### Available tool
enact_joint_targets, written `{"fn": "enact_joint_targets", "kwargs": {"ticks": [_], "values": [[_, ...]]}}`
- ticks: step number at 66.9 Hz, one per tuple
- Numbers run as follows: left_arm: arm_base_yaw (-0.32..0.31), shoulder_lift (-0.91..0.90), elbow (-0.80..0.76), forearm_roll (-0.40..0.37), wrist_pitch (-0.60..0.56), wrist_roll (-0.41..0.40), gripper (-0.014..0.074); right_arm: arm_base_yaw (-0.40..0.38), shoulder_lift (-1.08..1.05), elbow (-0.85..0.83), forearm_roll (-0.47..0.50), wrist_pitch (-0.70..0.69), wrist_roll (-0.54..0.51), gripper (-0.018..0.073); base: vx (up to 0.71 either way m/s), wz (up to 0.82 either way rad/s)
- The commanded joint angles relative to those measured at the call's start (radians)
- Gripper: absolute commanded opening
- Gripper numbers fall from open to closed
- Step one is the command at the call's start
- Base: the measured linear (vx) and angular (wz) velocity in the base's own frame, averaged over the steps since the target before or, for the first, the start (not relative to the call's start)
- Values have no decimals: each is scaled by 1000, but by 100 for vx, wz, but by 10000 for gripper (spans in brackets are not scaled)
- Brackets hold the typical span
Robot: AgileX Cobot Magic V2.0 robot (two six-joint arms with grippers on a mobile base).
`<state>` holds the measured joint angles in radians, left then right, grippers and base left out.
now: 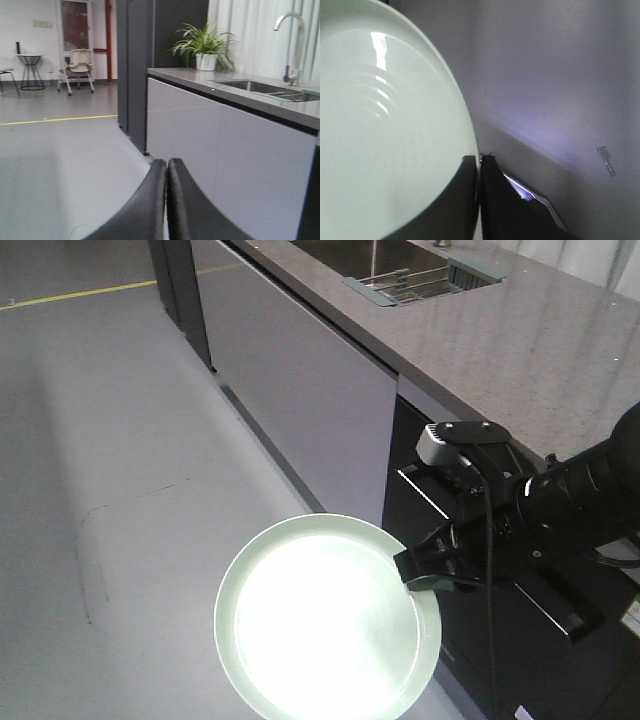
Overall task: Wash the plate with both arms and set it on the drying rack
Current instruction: 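Hold the plate in the right gripper while the base backs away, then hold the plate in the right gripper while driving down the aisle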
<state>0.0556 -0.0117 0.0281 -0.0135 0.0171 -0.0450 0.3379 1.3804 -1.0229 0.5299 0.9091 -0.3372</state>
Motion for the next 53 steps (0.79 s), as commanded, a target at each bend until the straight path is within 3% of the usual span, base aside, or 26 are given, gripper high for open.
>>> {"fn": "enact_joint_targets", "kwargs": {"ticks": [1,53], "values": [[-3,-14,-27,-1,-75,1,-6,-1,-32,-26,34,-22,-3,-1,-6,35],[-3,-14,-27,-1,-75,1,-6,-1,-32,-26,34,-21,-3,-1,-3,34]]}}
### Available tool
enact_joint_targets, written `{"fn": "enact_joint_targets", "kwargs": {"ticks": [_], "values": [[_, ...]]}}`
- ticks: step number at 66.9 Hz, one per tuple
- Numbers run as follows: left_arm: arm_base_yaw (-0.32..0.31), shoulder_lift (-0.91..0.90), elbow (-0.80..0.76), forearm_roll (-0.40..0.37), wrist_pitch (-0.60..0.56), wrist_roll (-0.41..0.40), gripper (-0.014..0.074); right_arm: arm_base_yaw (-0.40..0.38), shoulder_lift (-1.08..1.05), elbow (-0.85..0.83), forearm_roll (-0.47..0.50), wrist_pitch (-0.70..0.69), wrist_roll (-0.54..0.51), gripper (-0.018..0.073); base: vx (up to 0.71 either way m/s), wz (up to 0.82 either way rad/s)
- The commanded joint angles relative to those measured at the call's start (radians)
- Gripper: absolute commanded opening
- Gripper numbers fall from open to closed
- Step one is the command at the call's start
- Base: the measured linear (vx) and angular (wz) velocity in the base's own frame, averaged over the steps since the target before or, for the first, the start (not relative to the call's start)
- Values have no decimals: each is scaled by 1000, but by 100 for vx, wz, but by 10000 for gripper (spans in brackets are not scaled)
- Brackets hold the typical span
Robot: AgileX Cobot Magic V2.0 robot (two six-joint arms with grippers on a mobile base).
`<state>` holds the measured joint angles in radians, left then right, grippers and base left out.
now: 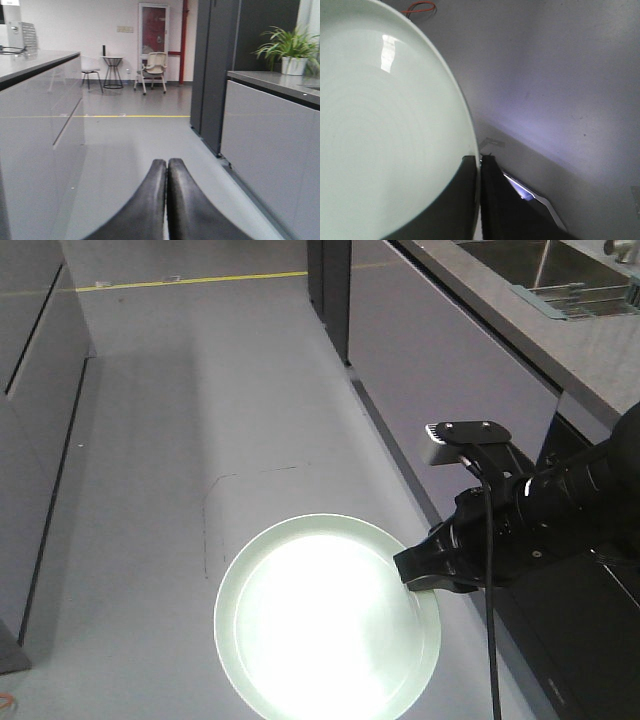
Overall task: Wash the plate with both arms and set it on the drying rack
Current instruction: 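Hold the plate in the right gripper while driving down the aisle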
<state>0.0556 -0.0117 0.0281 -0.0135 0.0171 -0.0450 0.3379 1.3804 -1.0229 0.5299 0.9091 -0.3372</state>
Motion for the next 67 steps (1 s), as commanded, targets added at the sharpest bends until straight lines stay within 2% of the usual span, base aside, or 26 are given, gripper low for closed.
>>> {"fn": "enact_joint_targets", "kwargs": {"ticks": [1,32,67], "values": [[-3,-14,-27,-1,-75,1,-6,-1,-32,-26,34,-21,-3,-1,-1,31],[-3,-14,-27,-1,-75,1,-6,-1,-32,-26,34,-21,-3,-1,0,27],[-3,-14,-27,-1,-75,1,-6,-1,-32,-26,34,-23,-3,-1,6,13]]}}
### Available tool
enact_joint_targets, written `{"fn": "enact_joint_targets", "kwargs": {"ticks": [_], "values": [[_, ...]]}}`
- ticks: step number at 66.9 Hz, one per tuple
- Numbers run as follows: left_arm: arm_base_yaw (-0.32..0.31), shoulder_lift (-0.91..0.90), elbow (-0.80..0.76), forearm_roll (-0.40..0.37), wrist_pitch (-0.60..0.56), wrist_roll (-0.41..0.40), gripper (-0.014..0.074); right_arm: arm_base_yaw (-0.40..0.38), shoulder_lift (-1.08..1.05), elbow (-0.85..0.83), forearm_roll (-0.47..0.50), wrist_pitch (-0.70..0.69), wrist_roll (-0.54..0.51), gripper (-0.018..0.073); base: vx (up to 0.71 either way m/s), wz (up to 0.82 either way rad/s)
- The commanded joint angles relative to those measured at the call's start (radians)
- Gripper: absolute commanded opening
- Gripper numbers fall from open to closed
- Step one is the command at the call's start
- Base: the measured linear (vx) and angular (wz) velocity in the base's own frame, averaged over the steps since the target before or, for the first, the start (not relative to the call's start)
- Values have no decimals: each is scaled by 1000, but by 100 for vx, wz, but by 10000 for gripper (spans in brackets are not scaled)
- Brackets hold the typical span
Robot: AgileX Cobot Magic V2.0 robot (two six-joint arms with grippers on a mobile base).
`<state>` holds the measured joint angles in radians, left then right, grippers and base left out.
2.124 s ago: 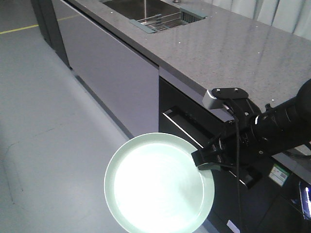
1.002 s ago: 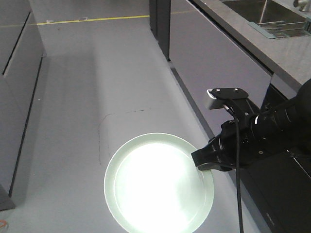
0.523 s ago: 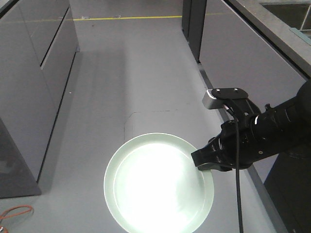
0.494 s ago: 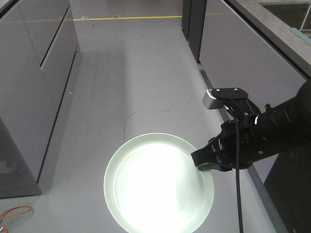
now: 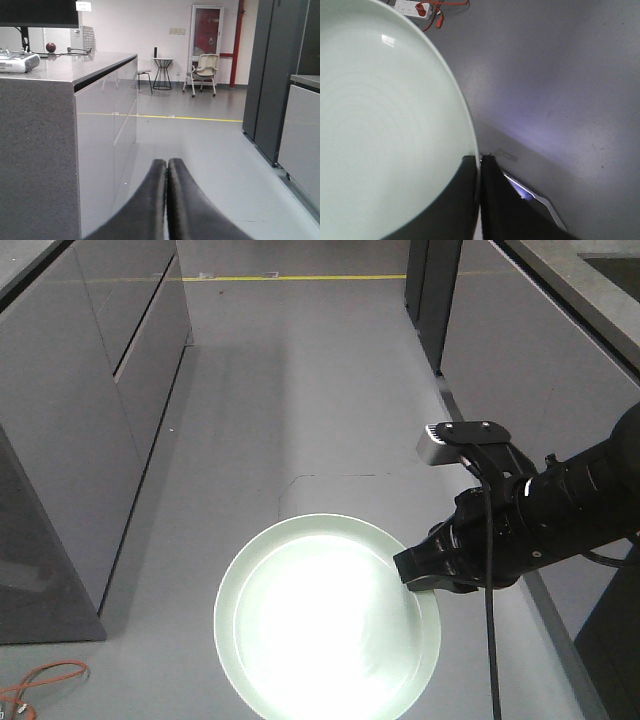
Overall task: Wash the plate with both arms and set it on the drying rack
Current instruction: 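Hold the plate in the right gripper while driving down the aisle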
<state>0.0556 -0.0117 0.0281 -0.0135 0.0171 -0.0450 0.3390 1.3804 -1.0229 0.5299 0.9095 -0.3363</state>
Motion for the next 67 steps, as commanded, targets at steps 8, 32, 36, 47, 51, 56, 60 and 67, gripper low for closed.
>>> {"fn": "enact_joint_targets", "kwargs": {"ticks": [8,32,36,47,51,56,60,67], "values": [[-3,-14,-27,-1,-75,1,-6,-2,-32,-26,34,-22,-4,-1,10,12],[-3,-14,-27,-1,-75,1,-6,-2,-32,-26,34,-22,-4,-1,11,7],[-3,-14,-27,-1,-75,1,-6,-2,-32,-26,34,-22,-4,-1,13,3],[-3,-14,-27,-1,-75,1,-6,-2,-32,-26,34,-22,-4,-1,14,2],[-3,-14,-27,-1,-75,1,-6,-2,-32,-26,34,-22,-4,-1,14,2],[-3,-14,-27,-1,-75,1,-6,-2,-32,-26,34,-22,-4,-1,14,2],[-3,-14,-27,-1,-75,1,-6,-2,-32,-26,34,-22,-4,-1,14,2],[-3,-14,-27,-1,-75,1,-6,-2,-32,-26,34,-22,-4,-1,14,2]]}}
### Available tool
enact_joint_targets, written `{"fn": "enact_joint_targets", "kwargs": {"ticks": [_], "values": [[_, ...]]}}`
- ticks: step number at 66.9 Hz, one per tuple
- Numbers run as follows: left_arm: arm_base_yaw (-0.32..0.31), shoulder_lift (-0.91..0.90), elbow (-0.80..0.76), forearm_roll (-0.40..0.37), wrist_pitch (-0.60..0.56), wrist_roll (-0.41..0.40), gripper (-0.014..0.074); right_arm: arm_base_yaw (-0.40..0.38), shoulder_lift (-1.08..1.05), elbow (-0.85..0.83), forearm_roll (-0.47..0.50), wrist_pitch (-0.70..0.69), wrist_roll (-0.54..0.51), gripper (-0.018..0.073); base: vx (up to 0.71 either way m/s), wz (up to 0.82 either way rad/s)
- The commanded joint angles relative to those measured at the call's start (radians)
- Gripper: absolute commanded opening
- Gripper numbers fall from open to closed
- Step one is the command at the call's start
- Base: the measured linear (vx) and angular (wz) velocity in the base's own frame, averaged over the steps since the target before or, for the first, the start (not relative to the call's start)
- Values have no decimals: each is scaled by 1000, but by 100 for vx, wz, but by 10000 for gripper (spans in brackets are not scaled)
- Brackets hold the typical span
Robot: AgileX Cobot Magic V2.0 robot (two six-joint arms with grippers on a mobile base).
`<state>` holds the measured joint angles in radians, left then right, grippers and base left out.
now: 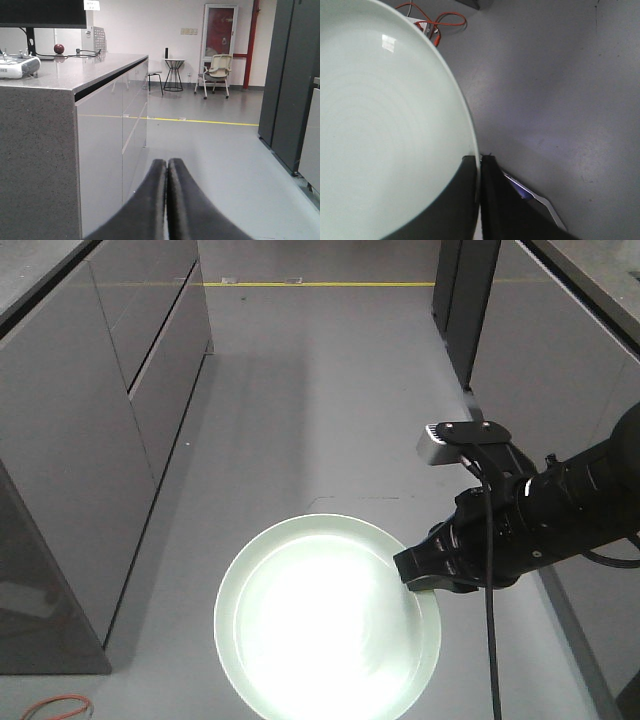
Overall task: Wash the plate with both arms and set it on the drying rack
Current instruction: 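Hold the plate in the right gripper while driving down the aisle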
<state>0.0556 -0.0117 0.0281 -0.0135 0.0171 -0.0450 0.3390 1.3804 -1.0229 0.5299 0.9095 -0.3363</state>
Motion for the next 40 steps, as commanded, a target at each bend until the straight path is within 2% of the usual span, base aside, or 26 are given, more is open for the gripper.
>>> {"fn": "enact_joint_targets", "kwargs": {"ticks": [1,40], "values": [[-3,-14,-27,-1,-75,1,-6,-2,-32,-26,34,-22,-4,-1,14,2],[-3,-14,-27,-1,-75,1,-6,-2,-32,-26,34,-22,-4,-1,14,2]]}}
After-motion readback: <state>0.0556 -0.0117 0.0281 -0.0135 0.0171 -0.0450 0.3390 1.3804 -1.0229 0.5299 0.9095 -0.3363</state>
